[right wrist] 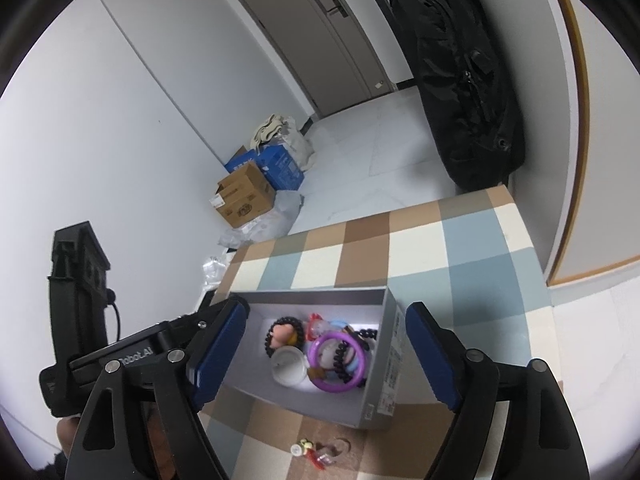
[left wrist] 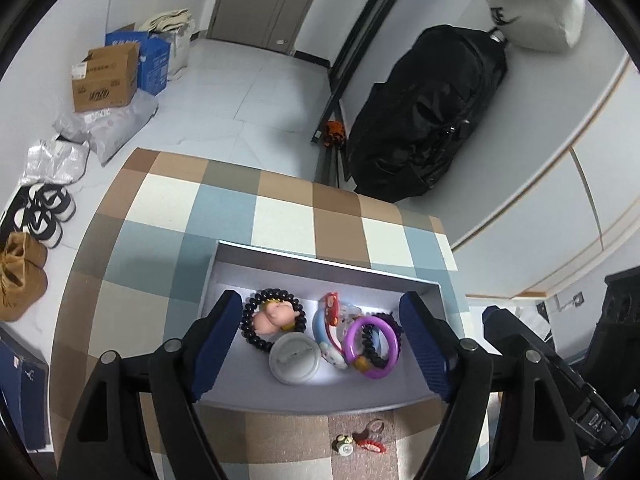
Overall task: Organize jewelry
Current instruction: 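Open both grippers in the box and withdraw them, then close the left gripper on the small white charm beside the box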
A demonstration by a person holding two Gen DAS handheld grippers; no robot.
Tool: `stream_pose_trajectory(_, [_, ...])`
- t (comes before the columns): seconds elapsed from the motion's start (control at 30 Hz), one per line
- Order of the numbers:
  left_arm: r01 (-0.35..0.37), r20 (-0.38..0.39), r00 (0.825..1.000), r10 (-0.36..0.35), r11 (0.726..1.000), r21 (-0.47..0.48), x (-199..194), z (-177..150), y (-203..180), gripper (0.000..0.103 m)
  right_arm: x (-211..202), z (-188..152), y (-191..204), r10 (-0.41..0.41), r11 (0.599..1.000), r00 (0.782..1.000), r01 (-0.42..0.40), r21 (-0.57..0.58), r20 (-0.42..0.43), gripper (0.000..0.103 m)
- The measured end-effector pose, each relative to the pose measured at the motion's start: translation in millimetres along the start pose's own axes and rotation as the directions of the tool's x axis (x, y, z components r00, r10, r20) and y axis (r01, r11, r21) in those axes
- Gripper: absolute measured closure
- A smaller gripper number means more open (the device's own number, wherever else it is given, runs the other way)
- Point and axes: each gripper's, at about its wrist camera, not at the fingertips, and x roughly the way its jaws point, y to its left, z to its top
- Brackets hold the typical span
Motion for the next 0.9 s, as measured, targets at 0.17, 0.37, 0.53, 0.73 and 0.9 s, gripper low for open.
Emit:
stream_pose_trajectory(0.17, [-0.020,0.015,1.000,0.019,0.999,0.033,-6,-9,-5,0.025,-6,-9,1,-0.014,1.000,1.000,0.014,-0.020,0.002,0.013])
stream_pose_trajectory(0.37, [-0.037,0.045,0.998,0.034,0.997,0.067,-17,-19,-10,0.020,-11,-21,2,-0.027,0.999,1.000,0.026,-0.038,-0.002,0.009])
stream_pose_trajectory(0.53, [-0.072,0.076,0.995,0.066,0.994,0.086,-23,-28,-10,0.018,-15,-30,1,-0.044,0.998,0.999,0.043,-0.046,-0.009,0.005])
stream_pose_trajectory(0.73, [-0.086,0.094,0.993,0.075,0.989,0.118,-29,-41,-10,0.017,-21,-39,1,-0.060,0.996,0.998,0.059,-0.059,-0.010,0.003])
stream_pose_trajectory(0.9, [-0.103,0.091,0.992,0.091,0.985,0.139,-30,-52,-13,0.017,-26,-45,-1,-0.073,0.996,0.997,0.073,-0.058,-0.013,0.002])
